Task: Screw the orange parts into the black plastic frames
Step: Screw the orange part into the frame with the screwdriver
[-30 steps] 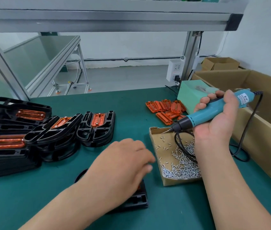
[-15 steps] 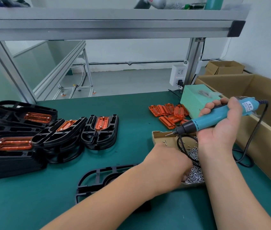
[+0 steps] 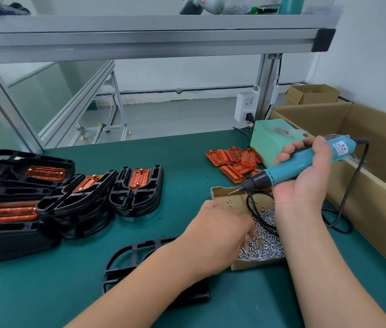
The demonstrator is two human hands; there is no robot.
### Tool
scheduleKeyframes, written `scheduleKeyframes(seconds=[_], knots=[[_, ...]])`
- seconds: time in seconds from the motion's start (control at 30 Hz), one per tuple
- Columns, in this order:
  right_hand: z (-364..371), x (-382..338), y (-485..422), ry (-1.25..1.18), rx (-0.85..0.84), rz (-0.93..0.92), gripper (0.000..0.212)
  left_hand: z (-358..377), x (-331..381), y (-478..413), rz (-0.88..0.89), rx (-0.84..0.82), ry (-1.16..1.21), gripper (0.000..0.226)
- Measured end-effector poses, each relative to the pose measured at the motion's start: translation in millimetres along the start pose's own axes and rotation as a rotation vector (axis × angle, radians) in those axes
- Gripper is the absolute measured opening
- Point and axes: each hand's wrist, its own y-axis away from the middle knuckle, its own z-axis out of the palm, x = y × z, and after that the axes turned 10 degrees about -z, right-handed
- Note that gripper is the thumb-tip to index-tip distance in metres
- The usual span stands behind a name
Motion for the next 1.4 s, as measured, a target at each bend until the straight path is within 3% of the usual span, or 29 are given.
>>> scheduleKeyframes(seconds=[0.17, 0.47, 1.4], knots=[[0.8, 1.1, -1.3, 0.012, 0.003, -0.002, 0.014, 1.2, -1.5, 1.5, -0.024, 0.039, 0.086, 0.007], [1.6, 1.8, -1.6, 0.013, -0.015, 0.001, 0.011, 5.6, -3.6, -1.9, -0.032, 0.045, 0.106, 0.016], [0.9, 1.3, -3.2, 0.014, -0.018, 0.010, 0.012, -0.3, -2.3, 0.0, -0.013, 0.020, 0.123, 0.005]])
